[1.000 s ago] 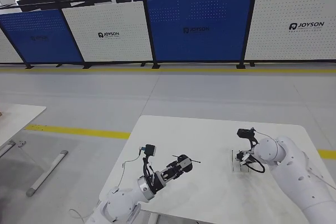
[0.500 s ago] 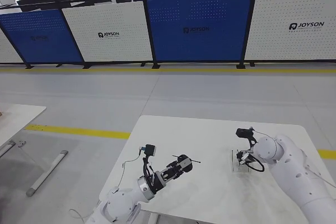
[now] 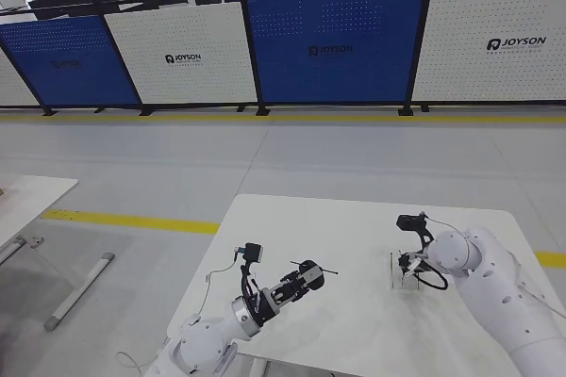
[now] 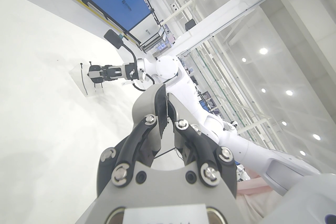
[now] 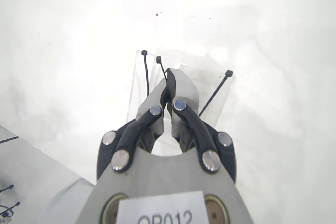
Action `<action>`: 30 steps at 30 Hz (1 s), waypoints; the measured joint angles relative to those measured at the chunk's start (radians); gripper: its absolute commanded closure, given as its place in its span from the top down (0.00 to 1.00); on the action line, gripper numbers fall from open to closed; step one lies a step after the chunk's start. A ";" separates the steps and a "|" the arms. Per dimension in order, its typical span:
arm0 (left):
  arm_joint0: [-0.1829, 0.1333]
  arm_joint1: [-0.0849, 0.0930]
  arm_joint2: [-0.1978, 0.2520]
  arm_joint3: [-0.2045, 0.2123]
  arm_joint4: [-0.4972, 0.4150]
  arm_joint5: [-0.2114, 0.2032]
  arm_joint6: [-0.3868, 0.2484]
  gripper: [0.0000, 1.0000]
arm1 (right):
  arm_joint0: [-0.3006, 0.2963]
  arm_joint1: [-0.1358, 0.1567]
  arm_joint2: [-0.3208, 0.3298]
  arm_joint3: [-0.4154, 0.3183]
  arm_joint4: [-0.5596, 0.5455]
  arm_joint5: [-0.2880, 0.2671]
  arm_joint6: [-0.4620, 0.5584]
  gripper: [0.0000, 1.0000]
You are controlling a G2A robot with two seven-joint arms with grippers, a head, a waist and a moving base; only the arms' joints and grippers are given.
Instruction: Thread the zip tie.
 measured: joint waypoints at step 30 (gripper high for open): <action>0.000 0.000 0.000 0.000 0.000 0.000 0.000 0.00 | -0.331 0.107 0.278 -0.440 -0.061 -0.056 -0.282 0.00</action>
